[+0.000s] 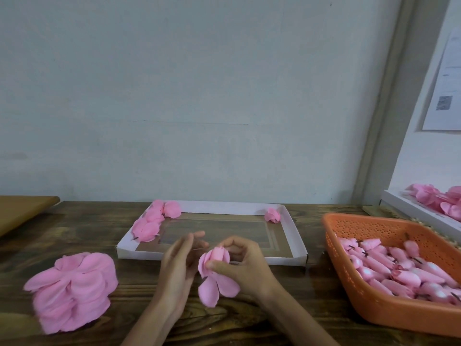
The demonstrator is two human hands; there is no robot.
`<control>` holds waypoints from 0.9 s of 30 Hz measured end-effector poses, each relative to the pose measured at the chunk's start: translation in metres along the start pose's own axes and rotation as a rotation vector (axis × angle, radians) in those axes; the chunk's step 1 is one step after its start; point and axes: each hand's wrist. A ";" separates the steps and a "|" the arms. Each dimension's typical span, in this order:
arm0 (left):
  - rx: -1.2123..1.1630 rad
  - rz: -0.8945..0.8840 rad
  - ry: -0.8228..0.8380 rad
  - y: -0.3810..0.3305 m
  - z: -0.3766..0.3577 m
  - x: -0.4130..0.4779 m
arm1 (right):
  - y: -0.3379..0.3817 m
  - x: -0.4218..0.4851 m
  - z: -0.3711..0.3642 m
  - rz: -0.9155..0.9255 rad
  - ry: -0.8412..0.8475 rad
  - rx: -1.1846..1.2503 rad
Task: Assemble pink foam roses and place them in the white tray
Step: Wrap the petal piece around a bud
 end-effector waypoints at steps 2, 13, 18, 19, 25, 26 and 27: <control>-0.026 0.090 0.047 -0.002 -0.004 -0.003 | 0.000 -0.001 -0.010 0.009 0.063 -0.035; -0.325 0.259 0.058 -0.004 -0.024 -0.014 | 0.007 -0.011 -0.032 0.148 -0.116 -0.575; -0.264 0.294 -0.050 0.004 -0.013 -0.004 | 0.006 -0.011 -0.036 0.226 -0.170 -0.809; -0.255 0.316 -0.077 0.006 -0.008 -0.002 | 0.007 -0.011 -0.034 0.273 -0.152 -0.823; -0.317 0.402 -0.100 0.006 0.004 0.009 | 0.010 -0.005 -0.001 0.404 0.265 -0.826; -0.286 0.369 -0.148 0.006 0.004 0.011 | 0.008 -0.005 0.002 0.397 0.331 -0.874; -0.315 0.363 -0.185 0.005 0.005 0.012 | 0.005 -0.005 0.003 0.396 0.376 -0.923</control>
Point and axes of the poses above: each hand's wrist, its own x-axis towards the middle knuckle, its own z-axis out of the back of the hand, y = z × x, and after that the axes turned 4 degrees about y, right-handed
